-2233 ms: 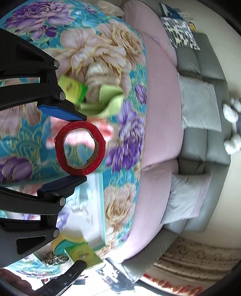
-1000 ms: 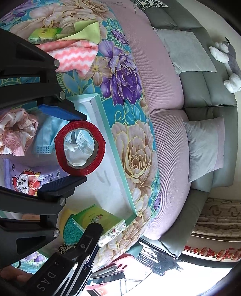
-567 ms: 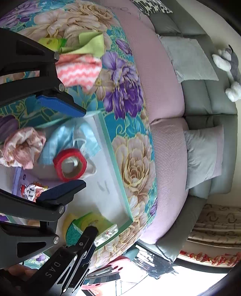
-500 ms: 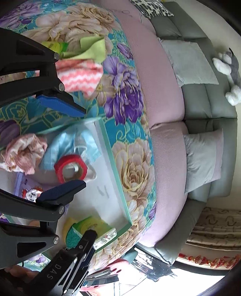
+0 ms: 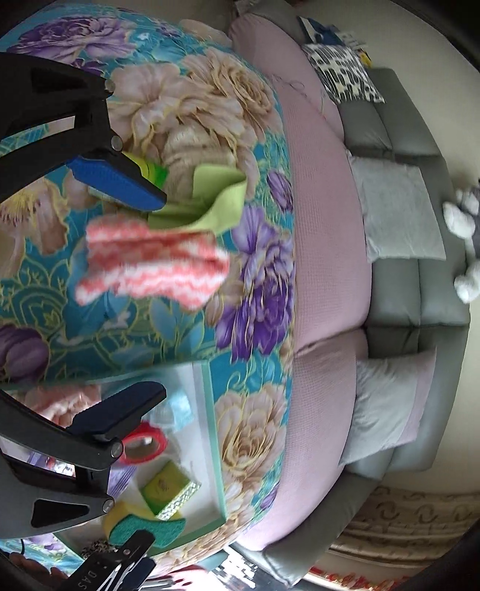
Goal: Organize soft objects
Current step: 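Open the right tool to drop the tissue pack into the tray, then move both tools back over the remaining pile of items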
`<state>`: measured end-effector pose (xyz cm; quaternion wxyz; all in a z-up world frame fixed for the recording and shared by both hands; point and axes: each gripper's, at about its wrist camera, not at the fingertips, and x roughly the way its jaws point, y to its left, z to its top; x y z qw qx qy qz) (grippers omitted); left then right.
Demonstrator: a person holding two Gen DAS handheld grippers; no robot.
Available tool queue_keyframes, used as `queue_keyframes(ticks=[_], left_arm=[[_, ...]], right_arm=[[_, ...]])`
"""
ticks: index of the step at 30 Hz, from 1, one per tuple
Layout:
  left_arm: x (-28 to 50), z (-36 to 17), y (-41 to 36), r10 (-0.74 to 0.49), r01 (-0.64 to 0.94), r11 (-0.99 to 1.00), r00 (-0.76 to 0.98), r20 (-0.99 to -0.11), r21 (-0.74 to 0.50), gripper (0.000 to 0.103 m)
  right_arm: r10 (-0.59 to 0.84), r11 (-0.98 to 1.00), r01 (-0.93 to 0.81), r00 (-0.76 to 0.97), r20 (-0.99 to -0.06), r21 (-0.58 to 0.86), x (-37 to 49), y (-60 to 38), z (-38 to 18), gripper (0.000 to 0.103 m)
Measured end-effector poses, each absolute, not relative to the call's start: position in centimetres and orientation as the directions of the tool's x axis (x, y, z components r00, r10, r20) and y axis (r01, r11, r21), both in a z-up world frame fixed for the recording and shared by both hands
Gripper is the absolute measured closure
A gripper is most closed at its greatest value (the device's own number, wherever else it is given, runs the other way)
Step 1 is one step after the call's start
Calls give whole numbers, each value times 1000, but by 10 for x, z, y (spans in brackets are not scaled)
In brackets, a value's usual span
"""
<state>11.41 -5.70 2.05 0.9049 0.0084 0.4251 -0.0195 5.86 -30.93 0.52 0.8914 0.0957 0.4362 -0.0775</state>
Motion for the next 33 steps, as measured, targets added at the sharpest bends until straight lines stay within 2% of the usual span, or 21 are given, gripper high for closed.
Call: queue_keyframes(ticks=[18,33], left_arm=[[104,16,31,135,-181,983,616,-776,28,9],[87,23,108,207,-323,946,609,-766,-2,9]], right_arm=[[-51,984,167,615,-787,67,57,-277,13,26],[77,993,23,631,-772,118,69,-199,23,26]])
